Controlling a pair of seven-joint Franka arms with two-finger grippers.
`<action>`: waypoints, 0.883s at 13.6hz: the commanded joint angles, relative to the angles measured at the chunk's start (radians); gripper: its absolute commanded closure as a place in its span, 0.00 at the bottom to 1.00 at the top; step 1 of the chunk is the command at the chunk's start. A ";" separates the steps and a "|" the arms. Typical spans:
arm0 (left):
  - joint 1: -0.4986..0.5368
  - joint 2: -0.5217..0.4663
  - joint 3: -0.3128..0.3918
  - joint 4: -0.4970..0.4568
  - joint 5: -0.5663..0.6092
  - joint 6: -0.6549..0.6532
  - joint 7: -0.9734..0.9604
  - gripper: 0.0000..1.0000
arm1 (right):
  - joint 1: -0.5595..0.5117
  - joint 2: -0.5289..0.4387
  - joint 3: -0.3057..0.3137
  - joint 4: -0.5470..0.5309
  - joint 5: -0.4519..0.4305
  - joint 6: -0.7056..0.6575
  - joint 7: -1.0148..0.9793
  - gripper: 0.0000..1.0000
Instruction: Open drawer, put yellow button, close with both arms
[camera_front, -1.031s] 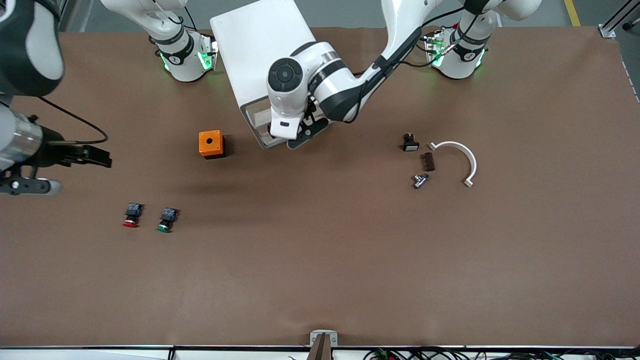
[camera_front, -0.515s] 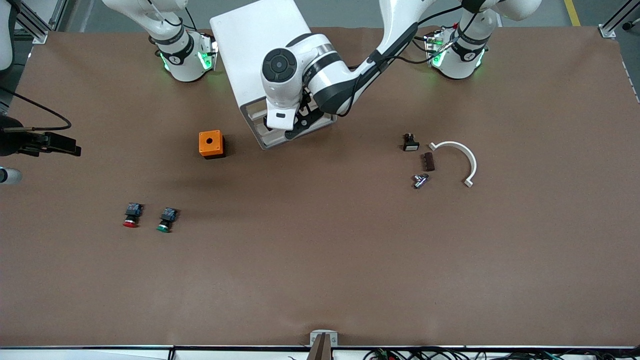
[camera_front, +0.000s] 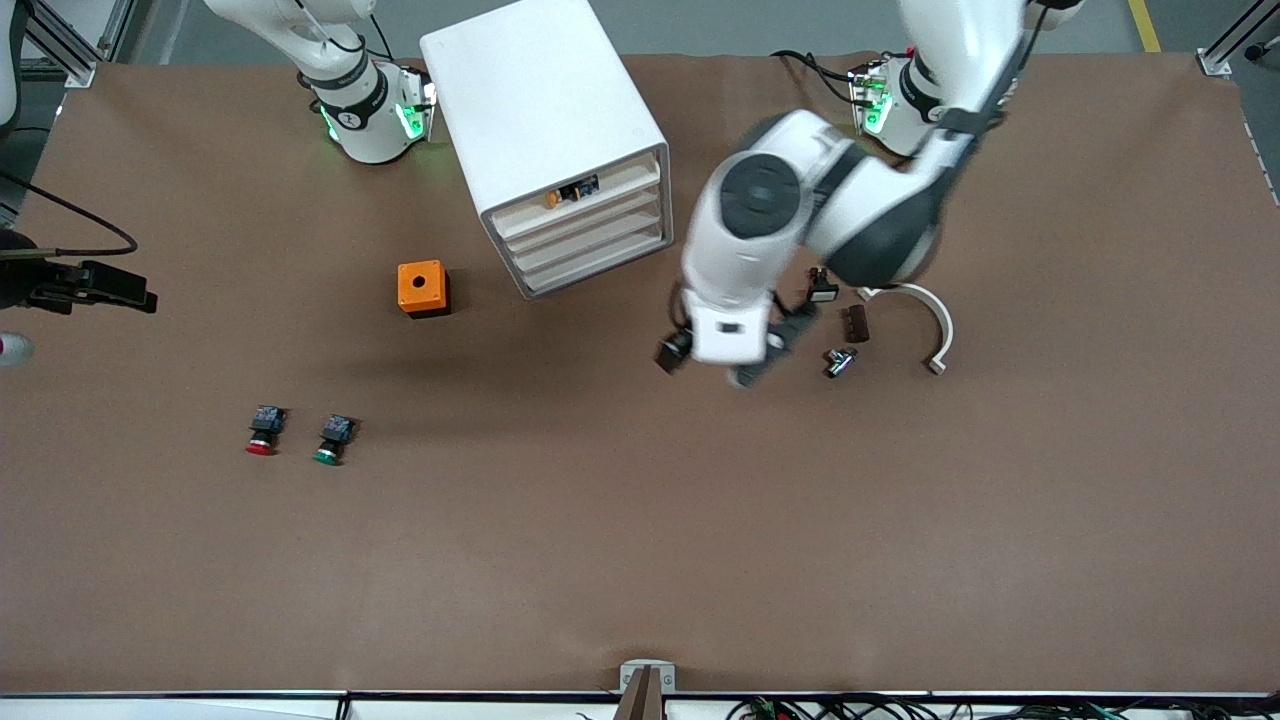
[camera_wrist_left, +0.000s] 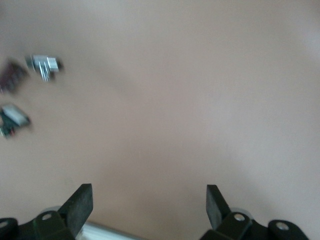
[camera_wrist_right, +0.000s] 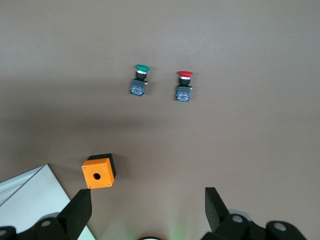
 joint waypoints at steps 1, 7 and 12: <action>0.142 -0.072 -0.012 -0.028 0.018 -0.038 0.141 0.00 | -0.009 -0.013 0.013 0.009 0.018 -0.012 0.006 0.00; 0.383 -0.185 -0.015 -0.032 0.076 -0.116 0.576 0.00 | -0.007 -0.253 0.013 -0.227 0.010 0.058 0.003 0.00; 0.404 -0.383 0.076 -0.168 0.057 -0.214 1.026 0.00 | -0.007 -0.320 0.015 -0.293 0.006 0.081 0.001 0.00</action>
